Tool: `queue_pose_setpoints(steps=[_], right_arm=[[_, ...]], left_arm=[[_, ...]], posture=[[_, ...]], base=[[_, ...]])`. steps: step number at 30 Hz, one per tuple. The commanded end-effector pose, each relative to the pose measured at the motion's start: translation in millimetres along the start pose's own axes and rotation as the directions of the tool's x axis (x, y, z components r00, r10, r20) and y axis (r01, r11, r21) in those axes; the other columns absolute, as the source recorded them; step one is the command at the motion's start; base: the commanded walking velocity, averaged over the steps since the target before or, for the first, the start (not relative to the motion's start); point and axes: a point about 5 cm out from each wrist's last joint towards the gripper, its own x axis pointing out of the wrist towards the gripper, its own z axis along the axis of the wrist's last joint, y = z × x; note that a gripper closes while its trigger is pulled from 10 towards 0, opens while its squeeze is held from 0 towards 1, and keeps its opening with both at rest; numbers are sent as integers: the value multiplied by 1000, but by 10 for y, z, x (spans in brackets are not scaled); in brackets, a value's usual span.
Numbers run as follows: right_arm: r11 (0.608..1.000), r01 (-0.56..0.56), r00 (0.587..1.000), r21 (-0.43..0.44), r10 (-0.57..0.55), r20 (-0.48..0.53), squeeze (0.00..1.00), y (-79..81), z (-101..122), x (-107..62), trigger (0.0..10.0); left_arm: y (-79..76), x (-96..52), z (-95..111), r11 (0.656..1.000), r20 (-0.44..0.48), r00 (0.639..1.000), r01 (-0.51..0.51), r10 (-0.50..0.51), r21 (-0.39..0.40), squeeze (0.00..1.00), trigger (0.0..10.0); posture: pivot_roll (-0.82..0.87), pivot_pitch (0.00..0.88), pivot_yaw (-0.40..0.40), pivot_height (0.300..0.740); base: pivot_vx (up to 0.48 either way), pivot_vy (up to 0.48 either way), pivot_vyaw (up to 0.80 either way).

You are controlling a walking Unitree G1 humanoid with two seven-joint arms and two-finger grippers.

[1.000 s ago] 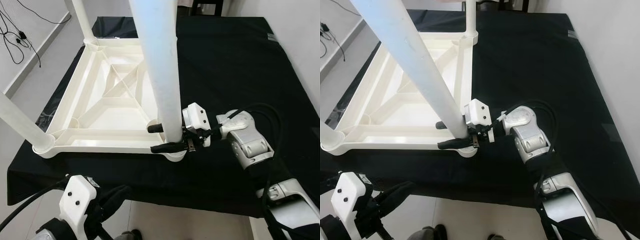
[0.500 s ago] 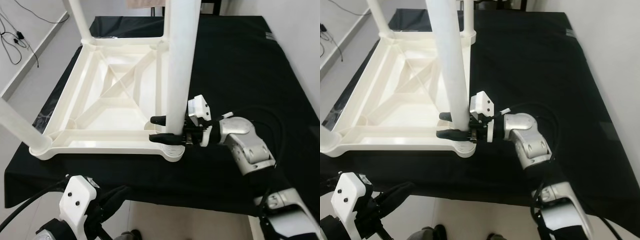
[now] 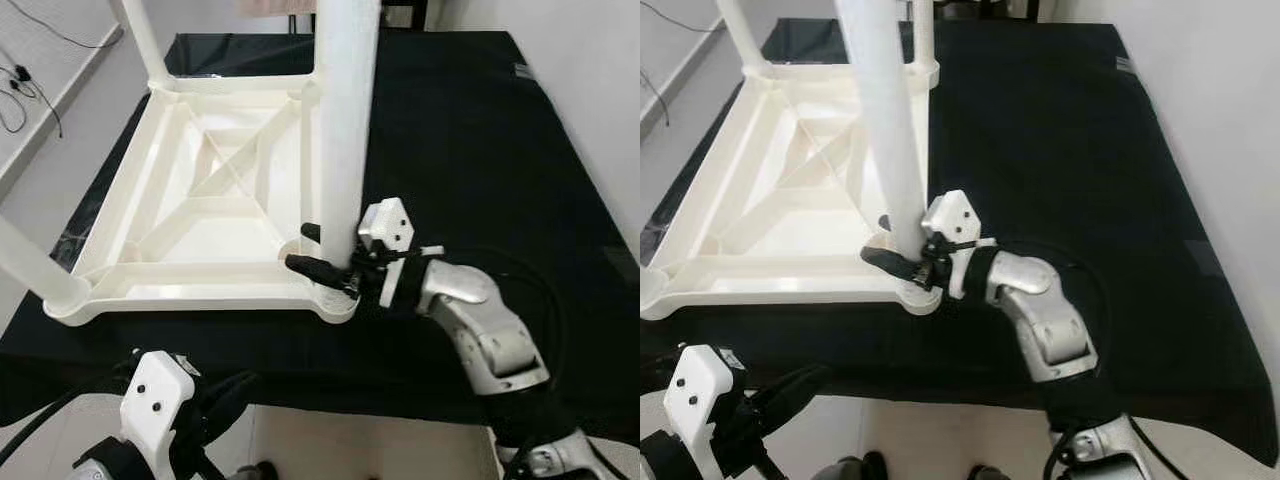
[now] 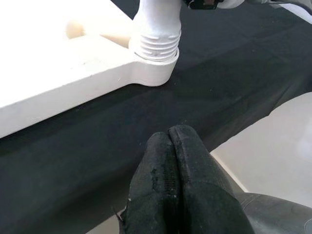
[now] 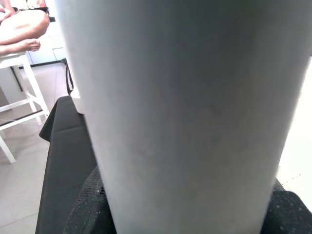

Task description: Building children table

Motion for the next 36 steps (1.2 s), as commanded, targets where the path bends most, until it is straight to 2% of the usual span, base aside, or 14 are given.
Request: queue_pose_setpoints(steps=[1, 4, 5, 7, 8, 9, 11, 13, 17, 22, 27, 29, 33, 36], right_arm=[[964, 196, 960, 180, -151, -234, 0, 66, -501, -50, 10000], [964, 196, 960, 180, -151, -234, 0, 66, -501, -50, 10000], [941, 307, 926, 142, -261, -273, 0, 83, -524, -58, 10000], [941, 307, 926, 142, -261, -273, 0, 83, -524, -58, 10000], [885, 455, 863, 99, -411, -293, 0, 195, -542, -62, 10000], [885, 455, 863, 99, -411, -293, 0, 195, -542, -62, 10000], [757, 651, 738, 62, -612, -284, 0, 553, -569, -24, 10000], [757, 651, 738, 62, -612, -284, 0, 553, -569, -24, 10000], [719, 684, 722, 121, -647, -245, 0, 723, -536, 76, 10000], [725, 666, 745, 175, -639, -192, 0, 674, -495, 137, 10000], [762, 623, 779, 178, -623, -61, 0, 407, -268, 216, 10000], [762, 623, 779, 178, -623, -61, 0, 407, -268, 216, 10000], [895, 417, 901, 159, -430, 60, 0, 165, 14, 186, 10000], [927, 357, 929, 115, -366, 63, 0, 50, 63, 130, 10000]], left_arm=[[-27, -21, 0, 1000, -16, 1000, 9, -8, 11, 0, 10000], [-27, -21, 0, 1000, -16, 1000, 9, -8, 11, 0, 10000], [-23, -20, 0, 1000, -16, 1000, 7, -7, 13, 0, 10000], [-23, -20, 0, 1000, -16, 1000, 7, -7, 13, 0, 10000], [-17, -18, -1, 1000, -16, 1000, 6, -6, 14, 0, 10000], [-17, -18, -1, 1000, -16, 1000, 6, -6, 14, 0, 10000], [-6, 3, -1, 1000, -14, 1000, 7, -7, 18, 0, 10000], [-6, 3, -1, 1000, -14, 1000, 7, -7, 18, 0, 10000], [1, 29, -6, 1000, -14, 1000, 5, -5, 26, 0, 10000], [41, 75, -41, 999, -15, 1000, -3, 3, 37, 0, 10000], [228, 225, -38, 994, 13, 998, -56, 55, 90, 0, 10000], [228, 225, -38, 994, 13, 998, -56, 55, 90, 0, 10000], [374, 392, 102, 987, 95, 992, -98, 86, 131, 0, 10000], [377, 450, 151, 987, 121, 990, -91, 75, 134, 0, 10000]], posture=[[92, 279, -19, 740], [92, 279, -19, 740], [92, 281, -20, 740], [92, 281, -20, 740], [94, 280, -24, 740], [94, 280, -24, 740], [101, 270, -15, 740], [101, 270, -15, 740], [112, 259, -15, 740], [109, 212, -10, 740], [106, 133, -2, 740], [106, 133, -2, 740], [81, 76, 2, 740], [78, 54, -5, 740]], base=[[0, 0, 0], [0, 0, 0], [0, 0, 0], [0, 0, 0], [0, 0, 0], [0, 0, 0], [0, 0, 0], [0, 0, 0], [0, 0, 0], [0, 0, 0], [0, 0, 0], [0, 0, 0], [0, 0, 0], [0, 0, 0]])
